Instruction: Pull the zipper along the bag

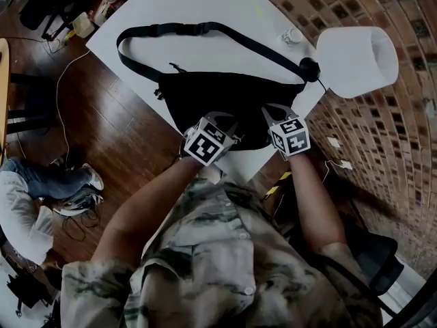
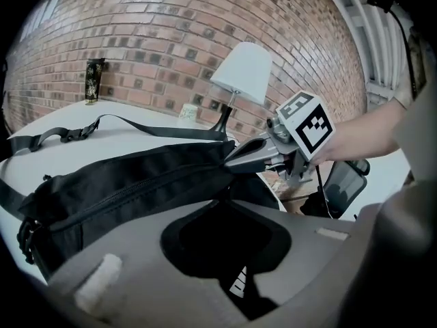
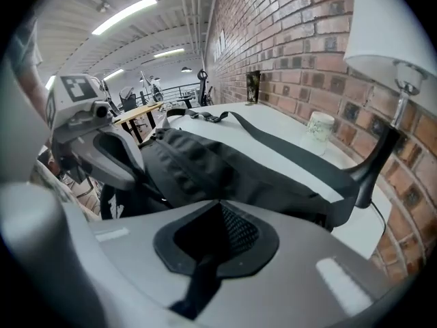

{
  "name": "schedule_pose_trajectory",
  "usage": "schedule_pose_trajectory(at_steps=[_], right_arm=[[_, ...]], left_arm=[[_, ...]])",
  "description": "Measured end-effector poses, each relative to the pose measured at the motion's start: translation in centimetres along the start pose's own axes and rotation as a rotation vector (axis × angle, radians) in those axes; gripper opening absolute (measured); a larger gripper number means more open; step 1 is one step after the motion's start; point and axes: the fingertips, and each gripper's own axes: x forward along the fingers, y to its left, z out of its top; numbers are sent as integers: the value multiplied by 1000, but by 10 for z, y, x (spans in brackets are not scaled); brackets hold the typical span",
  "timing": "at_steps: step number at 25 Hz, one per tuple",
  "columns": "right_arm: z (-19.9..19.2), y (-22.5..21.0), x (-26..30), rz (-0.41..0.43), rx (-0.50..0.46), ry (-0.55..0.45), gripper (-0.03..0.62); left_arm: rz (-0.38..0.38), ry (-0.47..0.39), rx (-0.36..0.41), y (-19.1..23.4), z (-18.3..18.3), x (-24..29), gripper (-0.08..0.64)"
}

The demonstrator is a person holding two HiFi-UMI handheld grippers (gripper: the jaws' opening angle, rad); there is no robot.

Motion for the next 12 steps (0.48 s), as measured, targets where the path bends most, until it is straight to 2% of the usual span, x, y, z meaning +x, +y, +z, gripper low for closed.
schedule_pose_trajectory(at_steps=[5, 12], right_arm=[[-7, -6, 16, 2, 54, 48, 6], [-8, -10, 16, -13, 35, 77, 6]], left_arm=[[13, 6, 29, 2, 2, 1, 31], [11, -7, 0, 9, -1, -4, 31]])
